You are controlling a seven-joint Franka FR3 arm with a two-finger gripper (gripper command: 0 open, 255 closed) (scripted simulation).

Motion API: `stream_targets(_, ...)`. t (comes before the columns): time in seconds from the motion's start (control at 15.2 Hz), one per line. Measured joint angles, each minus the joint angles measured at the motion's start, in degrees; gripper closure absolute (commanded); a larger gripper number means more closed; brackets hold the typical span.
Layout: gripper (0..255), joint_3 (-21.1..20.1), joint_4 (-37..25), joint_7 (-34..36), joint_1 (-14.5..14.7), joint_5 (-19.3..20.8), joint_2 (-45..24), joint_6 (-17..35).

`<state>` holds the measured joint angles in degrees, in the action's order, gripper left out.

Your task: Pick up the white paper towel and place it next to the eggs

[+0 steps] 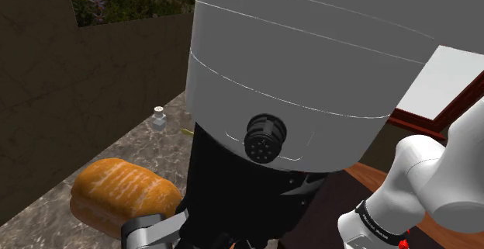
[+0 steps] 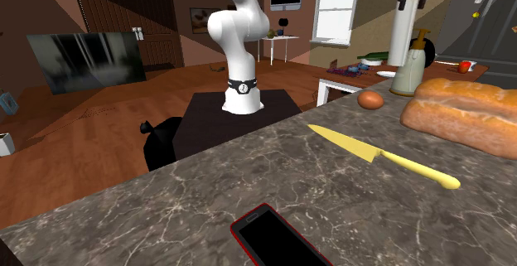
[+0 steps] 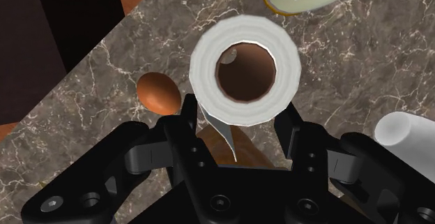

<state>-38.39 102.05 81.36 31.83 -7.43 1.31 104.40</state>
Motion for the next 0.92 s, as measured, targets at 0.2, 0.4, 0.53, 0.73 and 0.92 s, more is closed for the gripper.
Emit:
stream_targets(0.2, 255, -0.02, 2.32, -0.28, 0.03, -0.16, 0.12, 2.20)
stream_targets(0.4, 255, 0.03, 4.86, -0.72, -0.02, -0.31, 0.17, 4.66)
stream_targets(0.53, 255, -0.08, 6.36, -0.72, 0.07, -0.30, 0.07, 6.27)
stream_targets(0.73, 255, -0.15, 8.32, -0.84, 0.12, -0.10, -0.42, 8.61)
stream_targets(0.92, 255, -0.26, 9.91, -0.74, 0.22, 0.28, -1.12, 10.78)
